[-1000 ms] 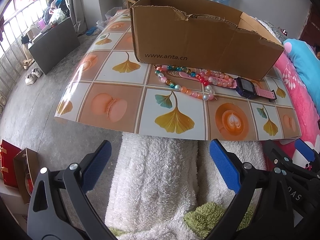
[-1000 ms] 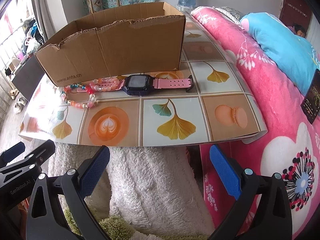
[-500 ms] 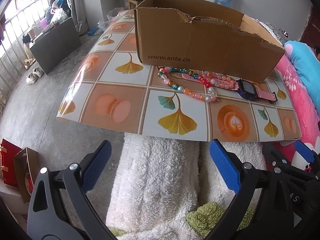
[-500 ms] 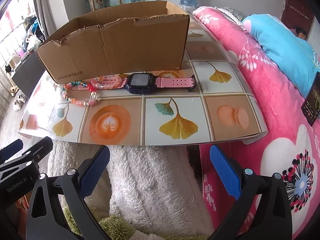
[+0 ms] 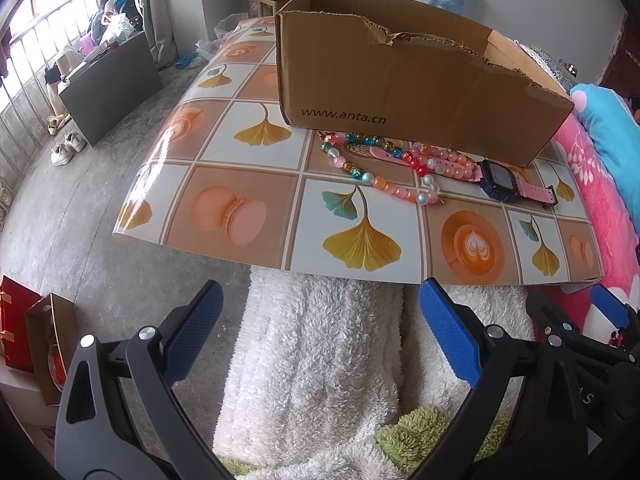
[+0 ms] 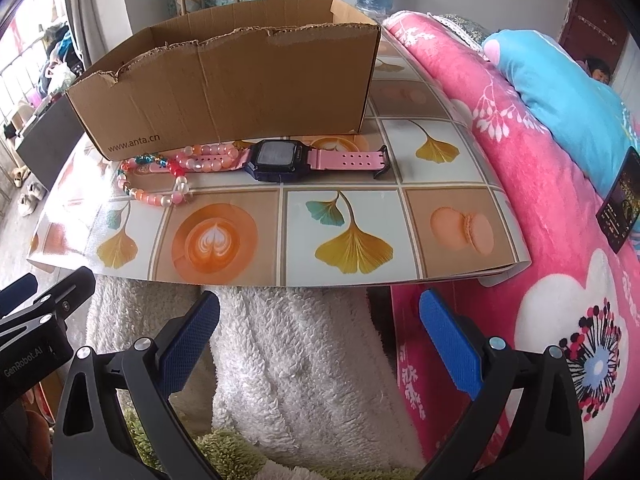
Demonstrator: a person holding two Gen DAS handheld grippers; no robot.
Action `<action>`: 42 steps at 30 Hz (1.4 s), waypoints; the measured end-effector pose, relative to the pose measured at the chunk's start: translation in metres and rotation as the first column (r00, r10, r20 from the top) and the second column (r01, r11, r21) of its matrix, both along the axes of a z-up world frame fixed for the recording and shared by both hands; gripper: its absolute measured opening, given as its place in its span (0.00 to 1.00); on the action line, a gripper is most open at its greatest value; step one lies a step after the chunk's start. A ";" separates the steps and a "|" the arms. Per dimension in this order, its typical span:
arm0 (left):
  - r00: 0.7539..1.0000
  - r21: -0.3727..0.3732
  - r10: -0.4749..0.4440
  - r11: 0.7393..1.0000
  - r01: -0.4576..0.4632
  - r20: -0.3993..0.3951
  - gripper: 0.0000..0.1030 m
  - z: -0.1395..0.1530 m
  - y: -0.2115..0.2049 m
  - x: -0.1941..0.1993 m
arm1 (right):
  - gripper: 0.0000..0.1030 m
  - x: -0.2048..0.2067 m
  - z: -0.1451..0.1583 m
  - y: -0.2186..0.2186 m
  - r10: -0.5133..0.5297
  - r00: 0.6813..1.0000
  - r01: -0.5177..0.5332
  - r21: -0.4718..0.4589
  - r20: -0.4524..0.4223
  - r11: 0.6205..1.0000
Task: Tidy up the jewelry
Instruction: 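Approach the colourful bead strand beside the box with both tools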
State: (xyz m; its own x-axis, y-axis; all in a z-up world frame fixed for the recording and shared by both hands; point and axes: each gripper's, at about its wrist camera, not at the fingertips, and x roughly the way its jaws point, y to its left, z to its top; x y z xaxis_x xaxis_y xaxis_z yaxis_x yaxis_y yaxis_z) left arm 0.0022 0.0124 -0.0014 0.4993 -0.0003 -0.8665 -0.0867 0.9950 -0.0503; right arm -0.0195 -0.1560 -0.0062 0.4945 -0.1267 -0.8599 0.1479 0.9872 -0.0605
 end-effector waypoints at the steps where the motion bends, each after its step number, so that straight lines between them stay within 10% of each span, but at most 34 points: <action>1: 1.000 0.000 0.001 1.000 -0.001 0.000 0.92 0.000 0.000 0.000 | 0.95 0.000 0.000 0.000 -0.001 1.000 0.001 -0.003 0.000 1.000; 42: 0.998 0.027 0.043 0.999 -0.042 -0.049 0.92 -0.013 0.000 0.034 | 0.95 0.040 0.000 0.003 0.044 0.999 -0.047 -0.113 -0.024 0.993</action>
State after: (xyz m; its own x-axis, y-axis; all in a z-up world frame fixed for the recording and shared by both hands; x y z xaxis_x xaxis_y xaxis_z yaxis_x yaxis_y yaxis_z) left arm 0.0363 0.0123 -0.0142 0.4550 0.0430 -0.8895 -0.1305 0.9913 -0.0188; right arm 0.0204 -0.1535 -0.0060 0.4836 -0.2019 -0.8517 0.1006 0.9794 -0.1750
